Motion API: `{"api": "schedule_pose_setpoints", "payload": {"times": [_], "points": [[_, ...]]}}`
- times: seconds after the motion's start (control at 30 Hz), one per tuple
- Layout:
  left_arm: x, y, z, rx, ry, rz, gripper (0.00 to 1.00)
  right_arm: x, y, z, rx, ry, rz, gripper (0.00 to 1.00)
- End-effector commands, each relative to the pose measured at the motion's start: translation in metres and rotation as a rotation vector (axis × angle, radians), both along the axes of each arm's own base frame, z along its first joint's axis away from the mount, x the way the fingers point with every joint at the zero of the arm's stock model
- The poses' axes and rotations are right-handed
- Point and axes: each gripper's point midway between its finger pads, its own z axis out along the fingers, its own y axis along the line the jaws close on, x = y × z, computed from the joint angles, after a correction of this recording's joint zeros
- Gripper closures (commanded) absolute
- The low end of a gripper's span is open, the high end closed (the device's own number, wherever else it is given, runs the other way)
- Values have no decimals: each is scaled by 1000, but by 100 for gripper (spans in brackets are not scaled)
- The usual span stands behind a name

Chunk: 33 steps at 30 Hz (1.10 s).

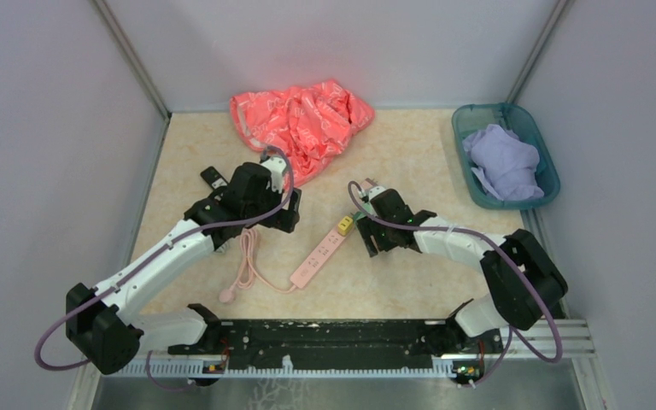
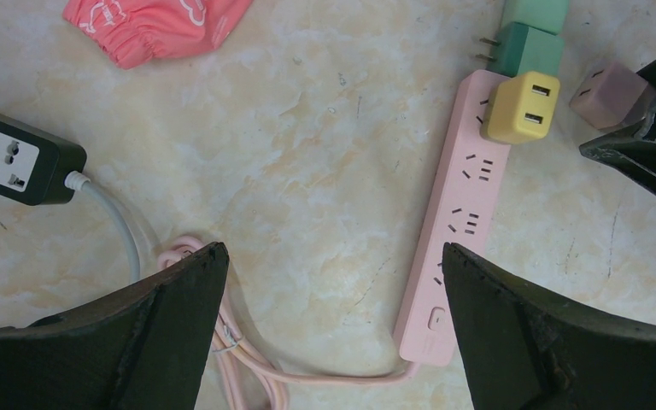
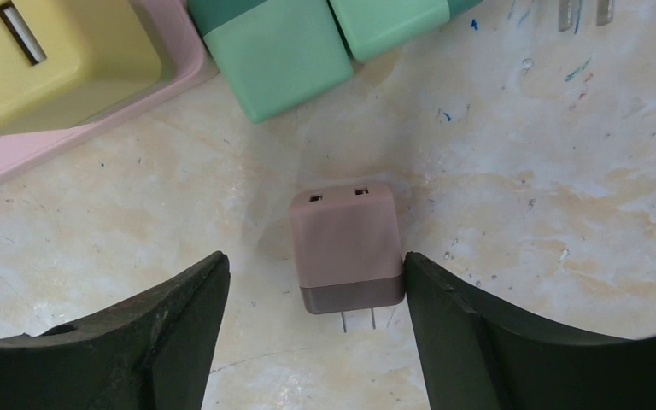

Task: Insert the plug

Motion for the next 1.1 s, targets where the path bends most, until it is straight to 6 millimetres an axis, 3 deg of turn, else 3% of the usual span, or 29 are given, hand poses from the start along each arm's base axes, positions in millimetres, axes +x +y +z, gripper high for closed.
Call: {"api": "schedule_pose_setpoints", "payload": {"times": [0.0, 0.23, 0.43, 0.73, 1.07], "points": [[1, -3, 5, -38, -18, -12, 0, 14, 18, 14, 44, -30, 28, 31], [1, -7, 6, -68, -7, -28, 0, 13, 8, 7, -5, -18, -1, 42], [0, -13, 7, -129, 16, -51, 0, 10, 11, 12, 23, -26, 16, 58], [-7, -38, 10, -308, 87, -133, 0, 3, 38, 42, 138, -129, 136, 71], [-22, -68, -3, -477, 209, -207, 0, -9, 78, 94, 201, -314, 345, 74]]}}
